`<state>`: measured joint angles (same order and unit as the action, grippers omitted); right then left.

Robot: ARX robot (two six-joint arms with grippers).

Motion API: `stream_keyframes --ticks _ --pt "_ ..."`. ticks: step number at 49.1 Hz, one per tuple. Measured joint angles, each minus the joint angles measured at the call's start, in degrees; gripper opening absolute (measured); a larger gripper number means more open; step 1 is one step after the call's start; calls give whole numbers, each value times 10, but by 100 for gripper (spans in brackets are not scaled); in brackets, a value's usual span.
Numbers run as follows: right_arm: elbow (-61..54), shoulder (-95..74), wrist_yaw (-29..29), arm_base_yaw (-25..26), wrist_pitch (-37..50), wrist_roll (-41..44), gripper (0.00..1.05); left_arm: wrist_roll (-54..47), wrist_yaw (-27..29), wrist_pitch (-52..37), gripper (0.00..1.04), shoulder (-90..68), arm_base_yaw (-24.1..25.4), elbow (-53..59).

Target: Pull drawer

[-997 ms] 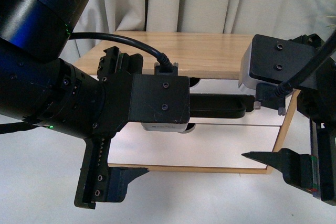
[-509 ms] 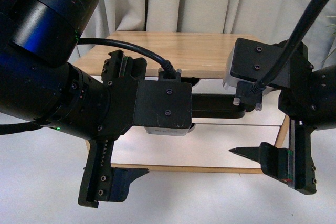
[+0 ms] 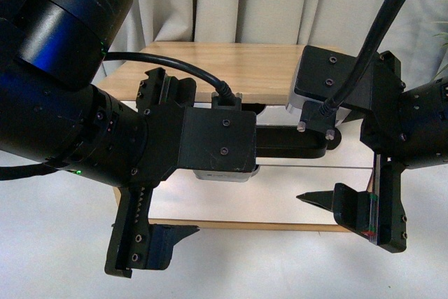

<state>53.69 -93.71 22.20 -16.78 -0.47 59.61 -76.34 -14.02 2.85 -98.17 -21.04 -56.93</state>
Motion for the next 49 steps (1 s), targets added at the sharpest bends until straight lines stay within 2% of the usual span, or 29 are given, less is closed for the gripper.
stream_keyframes --ticks 26,49 --pt "3 8 17 -14 -28 5 96 0 -5 2 98 0 2 0" --pt "40 -38 -10 -20 -64 10 96 -1 -5 3 98 0 2 0"
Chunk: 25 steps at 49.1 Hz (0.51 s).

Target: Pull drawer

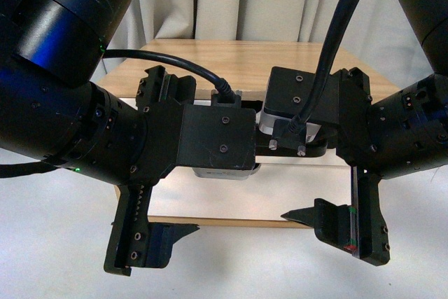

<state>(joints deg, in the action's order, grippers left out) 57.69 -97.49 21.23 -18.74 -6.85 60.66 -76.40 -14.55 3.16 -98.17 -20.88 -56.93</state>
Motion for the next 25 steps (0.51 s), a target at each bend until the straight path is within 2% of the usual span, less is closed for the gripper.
stream_keyframes --ticks 12,25 --pt "12 1 8 -7 -63 23 96 -11 -10 35 98 5 0 -3" --pt "0 19 28 -6 -89 38 96 -28 -28 73 98 25 0 6"
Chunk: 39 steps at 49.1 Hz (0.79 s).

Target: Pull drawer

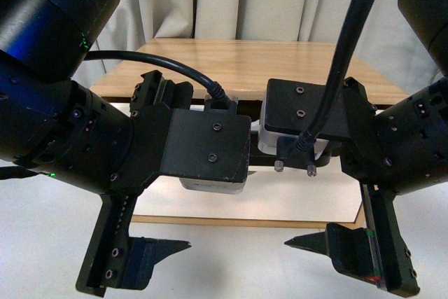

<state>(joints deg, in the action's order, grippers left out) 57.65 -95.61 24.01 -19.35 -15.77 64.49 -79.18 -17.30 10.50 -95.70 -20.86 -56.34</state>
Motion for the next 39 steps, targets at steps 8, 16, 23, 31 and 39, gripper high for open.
stream_keyframes --ticks 8,16,23,31,39 --pt "-21 24 17 0 -15 11 96 -13 -11 21 98 24 0 18" --pt "-45 49 27 0 -30 25 96 -24 -28 32 98 49 0 42" --pt "-64 68 35 0 -41 39 96 -42 -40 47 98 75 4 66" --pt "-98 96 50 2 -28 48 96 -63 -71 46 99 108 20 100" --pt "-136 129 73 20 30 20 96 -16 -129 -49 98 137 31 150"
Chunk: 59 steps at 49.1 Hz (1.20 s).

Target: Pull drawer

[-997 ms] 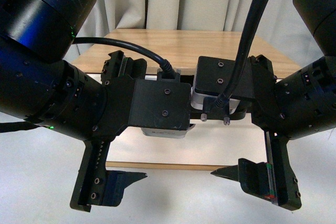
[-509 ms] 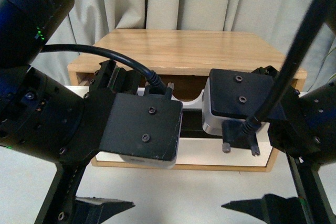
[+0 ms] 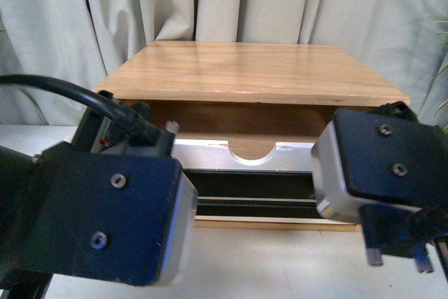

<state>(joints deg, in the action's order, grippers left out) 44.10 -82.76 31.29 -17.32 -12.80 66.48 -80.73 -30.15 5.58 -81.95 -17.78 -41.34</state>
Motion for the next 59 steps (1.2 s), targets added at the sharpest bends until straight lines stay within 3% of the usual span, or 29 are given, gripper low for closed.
stream_keyframes --ticks 3,11,20,28,35,42,46,59 --pt "-21 28 16 16 33 -18 96 50 -45 -50 98 31 6 24" --pt "-74 104 58 57 123 -76 96 170 -76 -188 98 121 20 90" --pt "-159 202 71 104 256 -176 96 327 -22 -326 98 217 50 172" --pt "-241 298 36 143 360 -293 96 474 41 -370 98 316 101 235" --pt "-315 429 -2 194 361 -405 96 632 34 -308 98 487 194 297" --pt "-352 586 -9 239 271 -485 96 759 -27 -156 98 670 330 317" --pt "-362 645 -26 242 236 -506 96 797 -28 -126 98 709 374 326" --pt "-373 704 -55 233 191 -550 96 825 6 -57 98 727 382 342"
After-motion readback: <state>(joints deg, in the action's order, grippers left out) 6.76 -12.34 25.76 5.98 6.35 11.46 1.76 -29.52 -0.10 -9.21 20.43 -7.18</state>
